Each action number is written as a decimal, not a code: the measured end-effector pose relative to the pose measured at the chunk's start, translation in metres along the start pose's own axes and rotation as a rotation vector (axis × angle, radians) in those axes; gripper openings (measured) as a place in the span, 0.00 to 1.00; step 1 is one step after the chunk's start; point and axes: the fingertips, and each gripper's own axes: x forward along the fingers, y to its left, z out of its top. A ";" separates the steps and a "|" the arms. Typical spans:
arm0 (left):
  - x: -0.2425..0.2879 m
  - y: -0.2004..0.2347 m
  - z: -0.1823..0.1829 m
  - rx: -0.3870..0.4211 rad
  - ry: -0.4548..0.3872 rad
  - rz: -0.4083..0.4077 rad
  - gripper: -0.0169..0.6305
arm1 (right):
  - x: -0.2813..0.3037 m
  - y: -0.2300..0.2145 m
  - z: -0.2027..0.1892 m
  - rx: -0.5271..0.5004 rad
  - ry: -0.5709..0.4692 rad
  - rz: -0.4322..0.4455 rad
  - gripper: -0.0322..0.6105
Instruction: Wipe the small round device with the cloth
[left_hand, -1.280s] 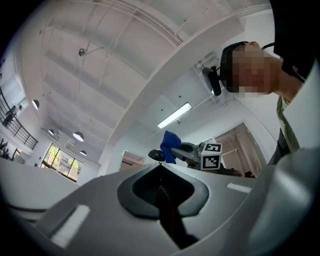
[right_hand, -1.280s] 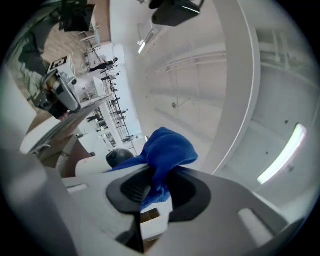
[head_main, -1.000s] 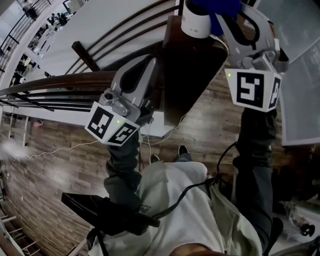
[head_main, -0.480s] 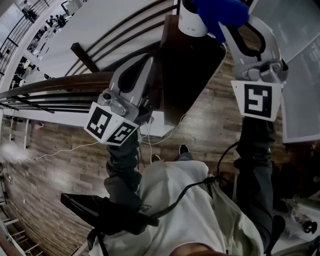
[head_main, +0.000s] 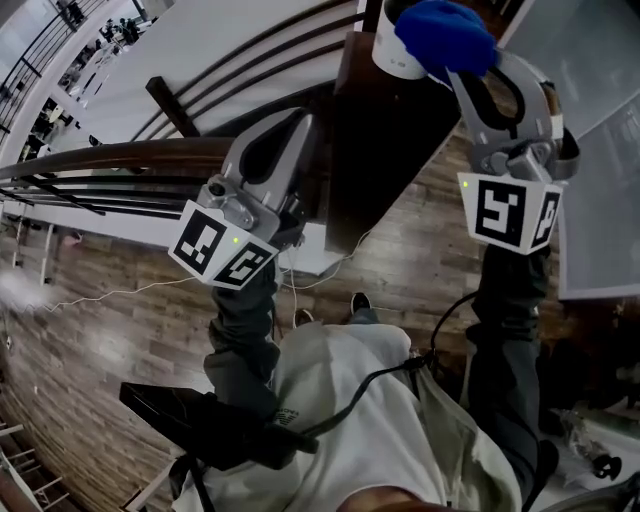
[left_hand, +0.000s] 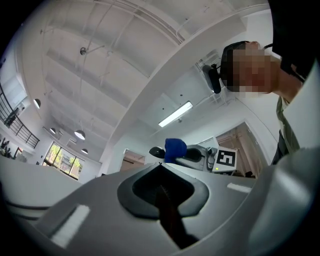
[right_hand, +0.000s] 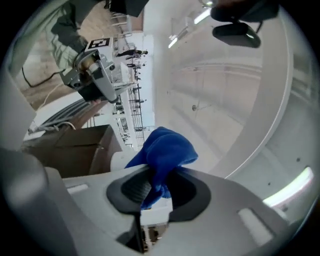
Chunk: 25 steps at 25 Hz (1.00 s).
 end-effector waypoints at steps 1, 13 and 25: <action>0.000 0.000 -0.001 -0.002 -0.002 0.001 0.03 | 0.004 -0.010 0.007 -0.051 0.001 -0.032 0.19; -0.013 -0.002 -0.009 -0.008 0.007 0.013 0.03 | 0.054 0.049 0.050 -0.342 0.023 0.136 0.19; -0.011 0.003 -0.006 -0.018 0.007 0.009 0.03 | -0.026 -0.005 0.054 0.074 -0.114 -0.108 0.19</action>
